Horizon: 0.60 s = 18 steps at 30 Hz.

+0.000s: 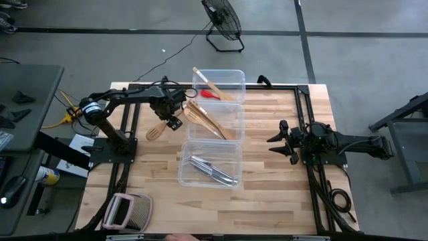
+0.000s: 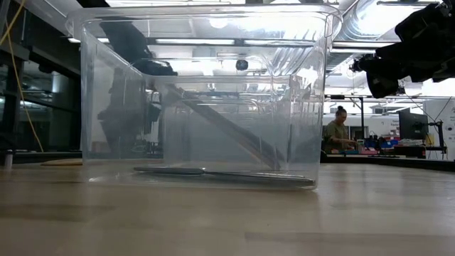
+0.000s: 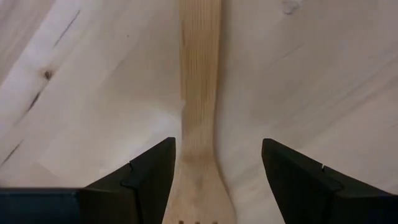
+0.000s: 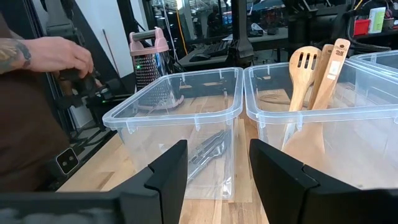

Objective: Pick & Place Kitchen Items
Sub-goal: Put the brown spatula into the middle transparent bin

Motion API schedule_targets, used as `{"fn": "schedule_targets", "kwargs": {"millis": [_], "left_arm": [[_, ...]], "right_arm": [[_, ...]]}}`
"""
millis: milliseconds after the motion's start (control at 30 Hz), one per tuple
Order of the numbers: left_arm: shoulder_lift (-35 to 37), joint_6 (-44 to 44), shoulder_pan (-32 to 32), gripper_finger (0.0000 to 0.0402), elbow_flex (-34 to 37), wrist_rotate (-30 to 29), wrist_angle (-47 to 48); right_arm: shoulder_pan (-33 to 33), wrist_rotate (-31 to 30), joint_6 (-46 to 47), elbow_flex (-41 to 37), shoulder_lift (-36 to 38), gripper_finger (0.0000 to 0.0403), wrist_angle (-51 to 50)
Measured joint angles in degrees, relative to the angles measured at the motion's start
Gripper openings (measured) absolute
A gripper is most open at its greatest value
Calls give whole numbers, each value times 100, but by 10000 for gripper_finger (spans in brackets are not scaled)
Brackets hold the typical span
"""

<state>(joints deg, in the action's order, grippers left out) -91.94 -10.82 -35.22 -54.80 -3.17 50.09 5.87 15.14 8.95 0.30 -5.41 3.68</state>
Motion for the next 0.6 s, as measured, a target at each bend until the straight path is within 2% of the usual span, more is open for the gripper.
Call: {"fn": "schedule_targets", "kwargs": {"millis": [600], "left_arm": [[-7,-149,-153,234,277,47,-418]], "right_arm": [[1,0,1,-1,-1,165,-2]]}}
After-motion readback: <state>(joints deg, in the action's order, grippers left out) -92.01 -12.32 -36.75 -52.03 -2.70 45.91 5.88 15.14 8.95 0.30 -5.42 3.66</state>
